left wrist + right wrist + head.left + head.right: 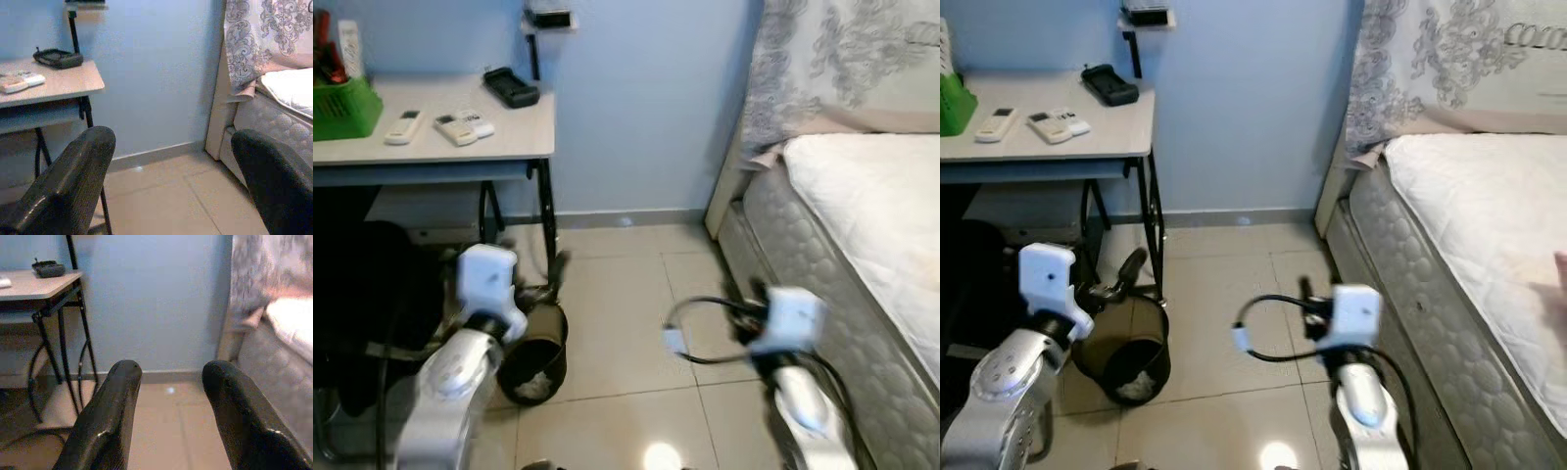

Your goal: Clean up the room

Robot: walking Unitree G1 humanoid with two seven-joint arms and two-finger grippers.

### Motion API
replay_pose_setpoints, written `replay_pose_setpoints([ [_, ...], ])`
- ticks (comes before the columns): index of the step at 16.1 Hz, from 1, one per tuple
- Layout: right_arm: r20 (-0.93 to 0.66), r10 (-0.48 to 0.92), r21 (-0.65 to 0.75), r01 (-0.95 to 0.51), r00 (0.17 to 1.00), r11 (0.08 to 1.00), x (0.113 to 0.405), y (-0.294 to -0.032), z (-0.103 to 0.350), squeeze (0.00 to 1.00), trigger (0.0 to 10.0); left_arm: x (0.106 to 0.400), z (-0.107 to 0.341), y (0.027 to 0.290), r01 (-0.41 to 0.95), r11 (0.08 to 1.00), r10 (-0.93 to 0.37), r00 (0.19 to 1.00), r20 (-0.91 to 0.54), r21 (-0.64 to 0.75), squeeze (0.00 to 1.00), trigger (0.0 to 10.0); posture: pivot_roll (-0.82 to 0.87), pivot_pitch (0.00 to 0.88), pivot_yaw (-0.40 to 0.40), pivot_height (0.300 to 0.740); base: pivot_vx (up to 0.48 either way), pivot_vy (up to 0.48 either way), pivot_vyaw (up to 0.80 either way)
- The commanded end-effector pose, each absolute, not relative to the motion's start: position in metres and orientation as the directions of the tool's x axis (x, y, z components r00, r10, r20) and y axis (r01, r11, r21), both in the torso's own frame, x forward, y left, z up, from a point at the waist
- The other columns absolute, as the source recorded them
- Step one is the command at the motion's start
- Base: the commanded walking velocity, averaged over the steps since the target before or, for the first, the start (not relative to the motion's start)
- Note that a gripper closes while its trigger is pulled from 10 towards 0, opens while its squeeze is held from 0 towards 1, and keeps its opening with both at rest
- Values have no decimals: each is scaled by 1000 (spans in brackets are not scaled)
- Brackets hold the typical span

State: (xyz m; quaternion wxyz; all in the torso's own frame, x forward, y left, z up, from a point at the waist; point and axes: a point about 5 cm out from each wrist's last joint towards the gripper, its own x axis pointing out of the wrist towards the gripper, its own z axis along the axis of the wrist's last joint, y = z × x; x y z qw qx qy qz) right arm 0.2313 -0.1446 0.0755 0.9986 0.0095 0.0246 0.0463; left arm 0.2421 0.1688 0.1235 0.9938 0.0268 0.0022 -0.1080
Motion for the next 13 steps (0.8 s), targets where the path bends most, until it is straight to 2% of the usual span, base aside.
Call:
replay_pose_setpoints([
  [1, -35, 61, -30, -62, 998, 998, 240, -145, 82, 1000, 10000, 247, 122, 176, 183, 983, -182, 983, -22, 30, 1000, 10000, -13, 0, -17, 728, 0, 0, 0],
  [2, -31, 19, 95, -16, 999, 995, 244, -148, 84, 1000, 10000, 250, 122, 180, 157, 987, -156, 987, -34, 29, 1000, 10000, -16, 0, -13, 728, 0, 0, 0],
  [3, -30, 1, 126, 3, 1000, 992, 245, -150, 84, 1000, 10000, 251, 123, 180, 152, 988, -151, 988, -27, 26, 1000, 10000, -14, 0, -15, 728, 0, 0, 0],
  [6, -42, -46, 140, 51, 998, 989, 246, -155, 80, 1000, 10000, 256, 121, 180, 118, 993, -117, 992, -39, 17, 1000, 10000, -3, 0, -24, 728, 0, 0, 0],
  [12, -19, -7, 186, 10, 1000, 982, 251, -154, 82, 1000, 10000, 258, 119, 176, 131, 991, -131, 991, -32, -4, 1000, 10000, -5, 0, -25, 728, 0, 0, 0],
  [13, -26, -7, 176, 11, 1000, 984, 252, -155, 81, 1000, 10000, 260, 117, 179, 115, 993, -115, 992, -43, 7, 863, 10000, -8, 0, -23, 728, 0, 0, 0],
])
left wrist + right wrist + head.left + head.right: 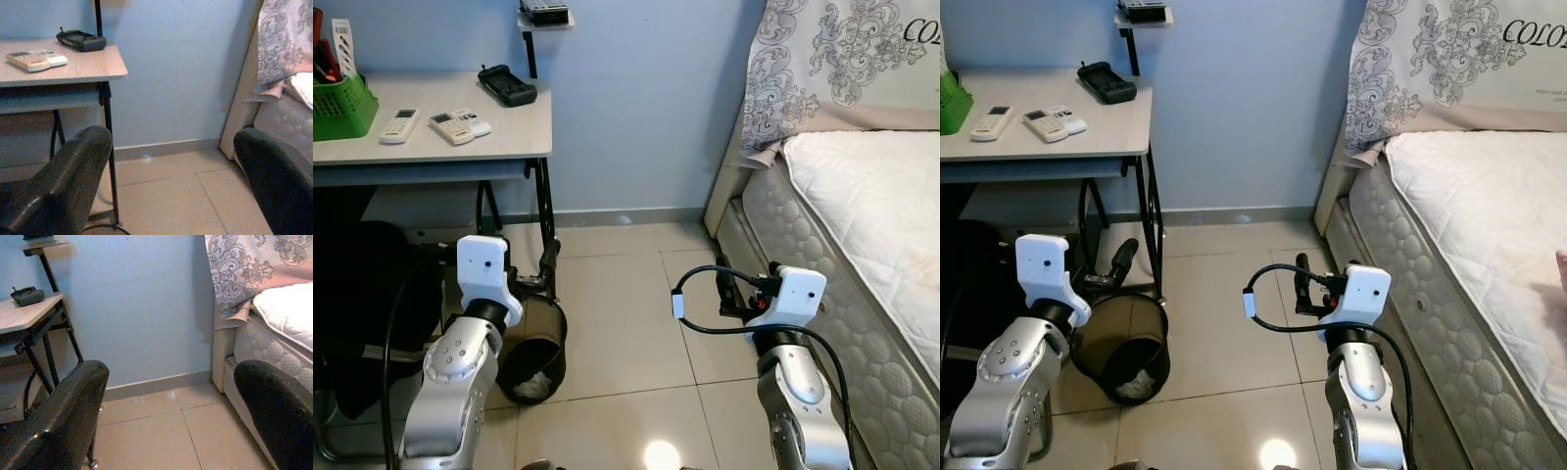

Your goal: Clean up the room

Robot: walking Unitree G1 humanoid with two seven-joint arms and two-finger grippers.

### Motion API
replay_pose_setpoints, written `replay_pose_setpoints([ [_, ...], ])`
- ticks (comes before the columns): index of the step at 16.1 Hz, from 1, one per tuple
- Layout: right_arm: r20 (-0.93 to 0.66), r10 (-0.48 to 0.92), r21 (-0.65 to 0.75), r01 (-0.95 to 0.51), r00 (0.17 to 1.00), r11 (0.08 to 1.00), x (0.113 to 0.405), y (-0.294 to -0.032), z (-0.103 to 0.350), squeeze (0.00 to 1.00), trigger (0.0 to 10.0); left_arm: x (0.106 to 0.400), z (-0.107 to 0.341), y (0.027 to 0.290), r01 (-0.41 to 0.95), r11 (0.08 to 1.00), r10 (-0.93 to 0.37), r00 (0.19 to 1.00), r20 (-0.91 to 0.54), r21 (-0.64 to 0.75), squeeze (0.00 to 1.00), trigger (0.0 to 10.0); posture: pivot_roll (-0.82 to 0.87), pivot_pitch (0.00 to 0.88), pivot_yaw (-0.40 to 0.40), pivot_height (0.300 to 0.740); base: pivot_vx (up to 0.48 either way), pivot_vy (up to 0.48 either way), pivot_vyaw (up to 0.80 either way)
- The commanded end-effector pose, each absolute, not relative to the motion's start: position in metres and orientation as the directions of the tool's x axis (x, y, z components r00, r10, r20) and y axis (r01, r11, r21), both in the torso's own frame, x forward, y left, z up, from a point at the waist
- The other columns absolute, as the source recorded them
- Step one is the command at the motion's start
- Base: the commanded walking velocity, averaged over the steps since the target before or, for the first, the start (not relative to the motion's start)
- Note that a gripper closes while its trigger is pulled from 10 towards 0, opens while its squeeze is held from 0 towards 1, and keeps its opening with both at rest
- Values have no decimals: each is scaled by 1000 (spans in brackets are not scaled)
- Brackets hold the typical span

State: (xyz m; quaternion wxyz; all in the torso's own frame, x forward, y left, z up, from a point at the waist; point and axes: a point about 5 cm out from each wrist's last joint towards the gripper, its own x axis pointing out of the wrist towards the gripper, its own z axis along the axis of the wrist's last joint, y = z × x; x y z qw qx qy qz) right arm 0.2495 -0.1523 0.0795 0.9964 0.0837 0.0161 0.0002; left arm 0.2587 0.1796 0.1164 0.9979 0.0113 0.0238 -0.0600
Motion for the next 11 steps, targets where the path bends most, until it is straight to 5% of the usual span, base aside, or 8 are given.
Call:
replay_pose_setpoints([
  [1, -40, -3, 141, 9, 999, 990, 254, -154, 79, 839, 10000, 263, 114, 177, 158, 983, -151, 985, -80, 88, 0, 10000, -9, 0, -17, 728, 0, 0, 0],
  [2, -33, 12, 132, -8, 999, 991, 256, -149, 81, 0, 10000, 264, 114, 174, 175, 981, -168, 983, -79, 81, 0, 10000, -13, 0, -11, 728, 0, -442, 0],
  [11, -24, -2, 129, 5, 1000, 992, 264, -149, 80, 0, 10000, 271, 116, 163, 184, 982, -182, 982, -42, 43, 0, 10000, -36, 0, 0, 724, 254, -338, -51],
])
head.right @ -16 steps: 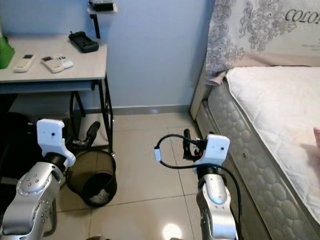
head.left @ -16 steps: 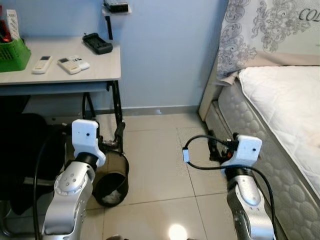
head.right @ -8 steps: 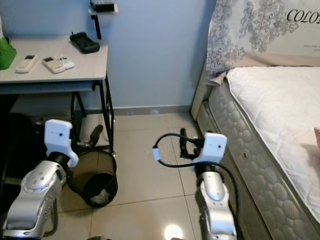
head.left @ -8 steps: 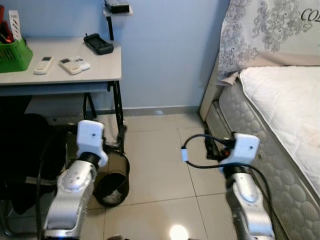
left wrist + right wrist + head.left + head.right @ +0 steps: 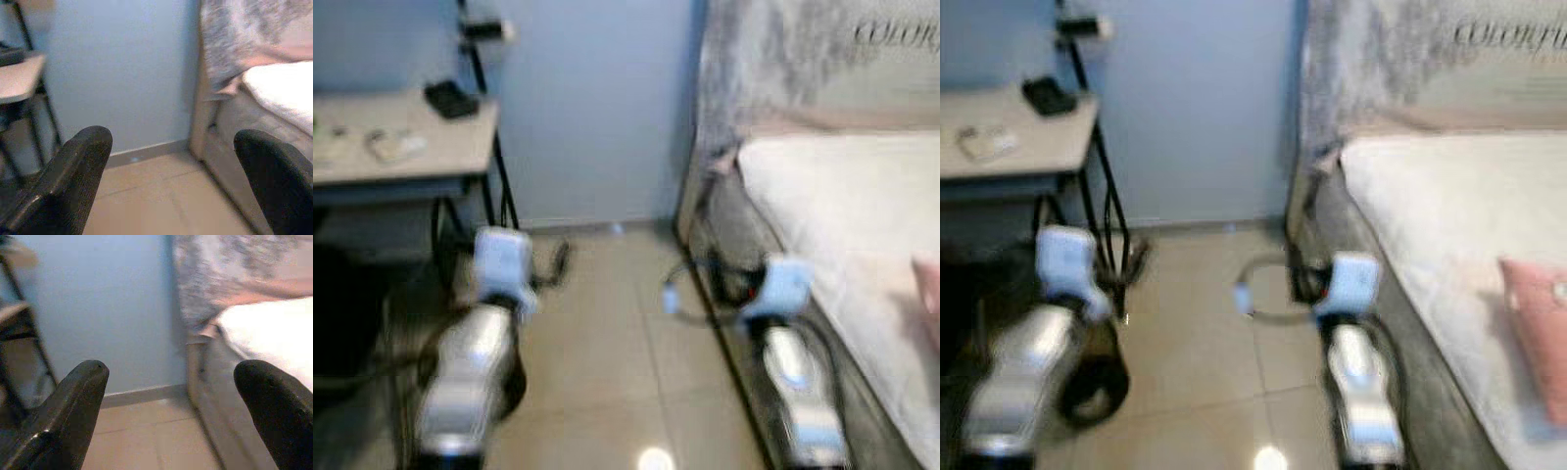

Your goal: Clean up the room

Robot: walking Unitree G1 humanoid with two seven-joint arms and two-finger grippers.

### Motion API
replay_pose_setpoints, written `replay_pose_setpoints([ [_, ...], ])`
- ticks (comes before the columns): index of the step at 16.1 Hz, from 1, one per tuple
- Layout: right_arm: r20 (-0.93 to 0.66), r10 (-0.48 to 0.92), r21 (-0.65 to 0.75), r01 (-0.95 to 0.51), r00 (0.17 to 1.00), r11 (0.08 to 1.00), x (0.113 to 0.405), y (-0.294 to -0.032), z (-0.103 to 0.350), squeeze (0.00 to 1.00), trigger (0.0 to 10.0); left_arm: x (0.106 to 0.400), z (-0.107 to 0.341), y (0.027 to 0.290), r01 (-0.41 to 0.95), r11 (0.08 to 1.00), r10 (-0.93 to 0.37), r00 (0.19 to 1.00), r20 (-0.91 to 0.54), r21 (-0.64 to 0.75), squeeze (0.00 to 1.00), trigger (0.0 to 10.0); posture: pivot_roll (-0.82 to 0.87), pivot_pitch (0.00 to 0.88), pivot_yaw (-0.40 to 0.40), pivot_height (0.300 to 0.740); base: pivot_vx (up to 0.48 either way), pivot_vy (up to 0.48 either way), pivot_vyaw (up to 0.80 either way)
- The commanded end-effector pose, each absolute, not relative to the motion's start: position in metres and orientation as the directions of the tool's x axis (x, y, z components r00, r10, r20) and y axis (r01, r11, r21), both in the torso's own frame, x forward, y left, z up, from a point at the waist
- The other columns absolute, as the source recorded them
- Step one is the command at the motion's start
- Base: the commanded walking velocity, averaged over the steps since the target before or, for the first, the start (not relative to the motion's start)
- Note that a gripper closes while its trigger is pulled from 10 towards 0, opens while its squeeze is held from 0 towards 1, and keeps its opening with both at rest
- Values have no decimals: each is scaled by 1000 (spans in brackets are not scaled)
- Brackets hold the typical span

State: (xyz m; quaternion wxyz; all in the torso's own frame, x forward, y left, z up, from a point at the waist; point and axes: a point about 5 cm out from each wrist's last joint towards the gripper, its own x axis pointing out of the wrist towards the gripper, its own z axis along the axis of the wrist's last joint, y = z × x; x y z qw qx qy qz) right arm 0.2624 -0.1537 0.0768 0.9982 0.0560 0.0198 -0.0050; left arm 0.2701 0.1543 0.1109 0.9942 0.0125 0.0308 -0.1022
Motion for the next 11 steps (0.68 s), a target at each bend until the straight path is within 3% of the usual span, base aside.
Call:
replay_pose_setpoints([
  [1, -25, -5, 135, 8, 1000, 991, 264, -149, 79, 0, 10000, 273, 117, 164, 173, 984, -171, 984, -42, 38, 0, 10000, -35, 0, 1, 715, 0, 0, -431],
  [9, -24, -36, 130, 39, 999, 991, 267, -153, 80, 0, 10000, 279, 120, 154, 273, 956, -271, 962, -28, 104, 0, 10000, -38, 0, -5, 648, 0, 0, -438],
  [11, -28, -45, 123, 48, 999, 991, 265, -156, 80, 0, 10000, 281, 120, 155, 296, 954, -295, 955, -34, 46, 0, 10000, -37, 0, -8, 632, 0, 240, -444],
])
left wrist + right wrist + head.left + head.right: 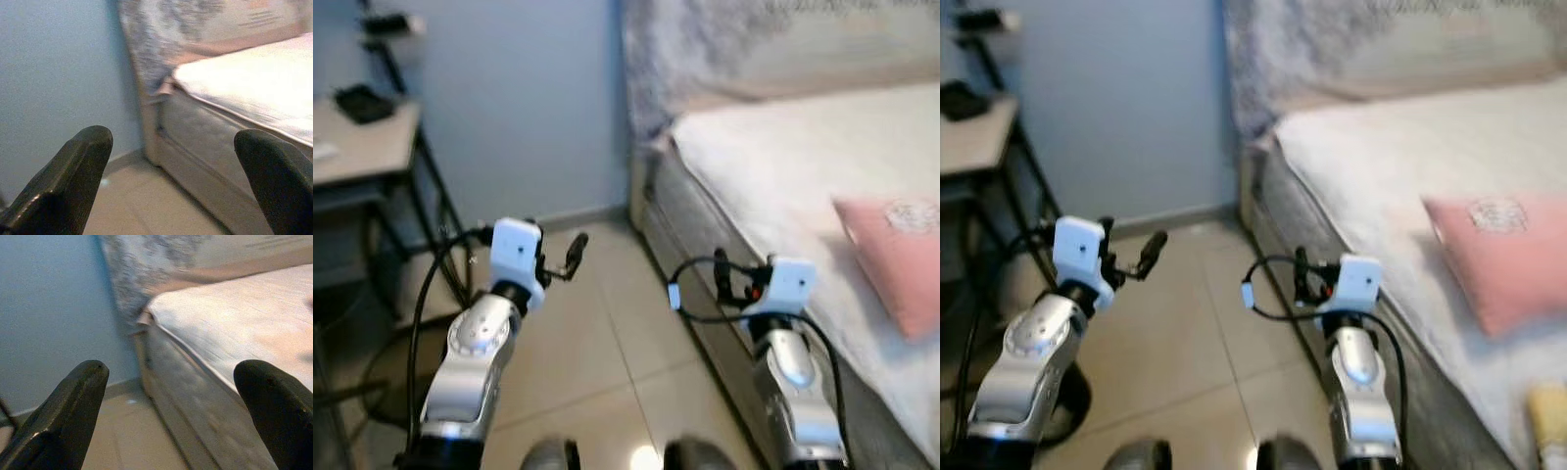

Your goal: Clean up the room

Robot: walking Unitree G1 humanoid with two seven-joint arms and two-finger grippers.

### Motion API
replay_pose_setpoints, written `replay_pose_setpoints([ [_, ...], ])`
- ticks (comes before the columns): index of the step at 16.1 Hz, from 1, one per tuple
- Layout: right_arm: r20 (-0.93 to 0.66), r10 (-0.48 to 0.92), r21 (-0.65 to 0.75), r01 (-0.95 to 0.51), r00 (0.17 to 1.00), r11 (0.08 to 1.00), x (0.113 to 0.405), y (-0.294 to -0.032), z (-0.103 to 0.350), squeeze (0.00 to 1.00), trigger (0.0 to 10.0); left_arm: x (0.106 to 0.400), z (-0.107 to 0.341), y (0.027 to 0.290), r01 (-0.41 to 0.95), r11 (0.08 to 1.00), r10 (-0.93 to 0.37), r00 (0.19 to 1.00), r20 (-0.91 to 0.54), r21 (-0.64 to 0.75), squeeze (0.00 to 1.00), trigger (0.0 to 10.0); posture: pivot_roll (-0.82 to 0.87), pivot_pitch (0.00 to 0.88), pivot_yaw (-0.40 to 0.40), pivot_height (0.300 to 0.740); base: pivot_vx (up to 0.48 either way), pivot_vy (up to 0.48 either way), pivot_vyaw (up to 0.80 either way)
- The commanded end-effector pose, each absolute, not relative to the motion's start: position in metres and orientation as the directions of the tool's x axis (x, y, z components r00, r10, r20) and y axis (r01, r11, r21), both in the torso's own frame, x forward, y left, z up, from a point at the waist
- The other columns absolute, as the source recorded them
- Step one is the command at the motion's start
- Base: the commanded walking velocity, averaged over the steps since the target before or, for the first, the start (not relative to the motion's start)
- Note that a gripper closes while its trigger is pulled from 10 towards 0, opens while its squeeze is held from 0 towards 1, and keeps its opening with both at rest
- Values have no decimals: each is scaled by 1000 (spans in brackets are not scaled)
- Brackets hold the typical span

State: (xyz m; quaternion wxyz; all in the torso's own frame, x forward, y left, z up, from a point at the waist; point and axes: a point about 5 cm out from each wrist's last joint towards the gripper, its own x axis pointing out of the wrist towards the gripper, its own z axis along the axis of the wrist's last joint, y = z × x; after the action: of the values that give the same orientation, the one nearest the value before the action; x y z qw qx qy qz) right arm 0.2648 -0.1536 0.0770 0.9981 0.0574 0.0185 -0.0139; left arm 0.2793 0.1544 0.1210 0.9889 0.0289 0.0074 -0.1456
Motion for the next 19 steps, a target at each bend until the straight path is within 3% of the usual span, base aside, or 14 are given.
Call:
replay_pose_setpoints([
  [1, -24, -41, 107, 43, 999, 993, 265, -156, 79, 0, 10000, 281, 120, 155, 315, 949, -314, 949, -35, 21, 0, 10000, -38, 0, -9, 619, 0, 480, -400],
  [11, -32, -46, 117, 50, 998, 992, 267, -159, 80, 0, 10000, 280, 123, 139, 493, 869, -493, 870, -7, 37, 0, 10000, -35, 0, -27, 627, 0, 477, -406],
  [19, -40, -68, 120, 72, 997, 990, 263, -161, 76, 0, 10000, 285, 120, 147, 449, 890, -449, 893, -28, 73, 0, 10000, -36, 0, -26, 696, 0, 0, -455],
])
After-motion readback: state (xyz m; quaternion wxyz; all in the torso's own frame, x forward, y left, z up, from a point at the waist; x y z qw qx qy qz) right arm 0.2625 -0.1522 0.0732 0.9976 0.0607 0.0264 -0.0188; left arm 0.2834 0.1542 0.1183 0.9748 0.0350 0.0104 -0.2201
